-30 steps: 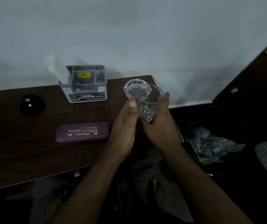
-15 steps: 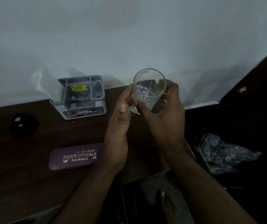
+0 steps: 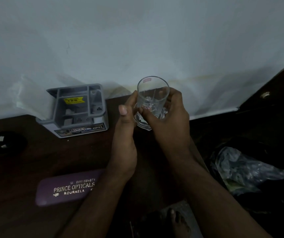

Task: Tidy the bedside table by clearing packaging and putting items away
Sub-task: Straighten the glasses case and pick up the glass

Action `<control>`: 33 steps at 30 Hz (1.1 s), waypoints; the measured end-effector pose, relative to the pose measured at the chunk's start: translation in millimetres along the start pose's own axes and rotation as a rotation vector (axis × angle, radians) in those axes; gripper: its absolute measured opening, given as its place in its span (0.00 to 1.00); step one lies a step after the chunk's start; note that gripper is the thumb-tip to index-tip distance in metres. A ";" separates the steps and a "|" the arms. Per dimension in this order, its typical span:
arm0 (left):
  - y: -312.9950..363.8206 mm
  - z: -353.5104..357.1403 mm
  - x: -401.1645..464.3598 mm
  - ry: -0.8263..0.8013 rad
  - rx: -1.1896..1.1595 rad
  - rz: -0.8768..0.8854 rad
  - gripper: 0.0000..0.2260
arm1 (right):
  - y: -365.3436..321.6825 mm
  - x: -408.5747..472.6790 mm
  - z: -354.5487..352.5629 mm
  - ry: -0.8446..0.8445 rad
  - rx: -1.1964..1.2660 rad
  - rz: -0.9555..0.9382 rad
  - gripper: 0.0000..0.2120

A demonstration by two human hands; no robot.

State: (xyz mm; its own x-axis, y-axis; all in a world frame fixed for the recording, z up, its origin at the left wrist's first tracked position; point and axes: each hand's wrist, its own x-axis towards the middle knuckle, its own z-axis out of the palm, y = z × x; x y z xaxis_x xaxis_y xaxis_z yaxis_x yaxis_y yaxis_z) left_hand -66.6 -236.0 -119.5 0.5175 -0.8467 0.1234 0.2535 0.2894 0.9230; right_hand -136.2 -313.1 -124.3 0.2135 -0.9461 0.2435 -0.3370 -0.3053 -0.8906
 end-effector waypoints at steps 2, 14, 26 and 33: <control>-0.1 0.3 2.0 0.006 0.010 0.013 0.31 | 1.6 2.3 1.3 -0.004 0.003 -0.004 0.29; 22.6 -10.0 -4.3 0.186 0.365 0.052 0.32 | -20.0 -19.0 -9.0 0.059 -0.105 -0.104 0.31; 74.1 -109.6 -47.3 0.487 0.745 0.292 0.15 | -63.7 -75.4 42.7 -0.293 -0.278 -0.434 0.19; 83.0 -158.7 -29.5 0.706 0.929 0.385 0.19 | -76.2 -73.4 77.6 -0.206 -0.307 -0.665 0.19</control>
State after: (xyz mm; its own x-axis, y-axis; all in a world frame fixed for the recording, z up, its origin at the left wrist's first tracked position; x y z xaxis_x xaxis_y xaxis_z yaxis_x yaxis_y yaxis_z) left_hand 68.8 -116.1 -104.4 0.8322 -0.2652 0.4869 -0.5422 -0.2055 0.8147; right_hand -55.1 -212.0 -104.2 0.6179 -0.5218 0.5881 -0.3111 -0.8492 -0.4266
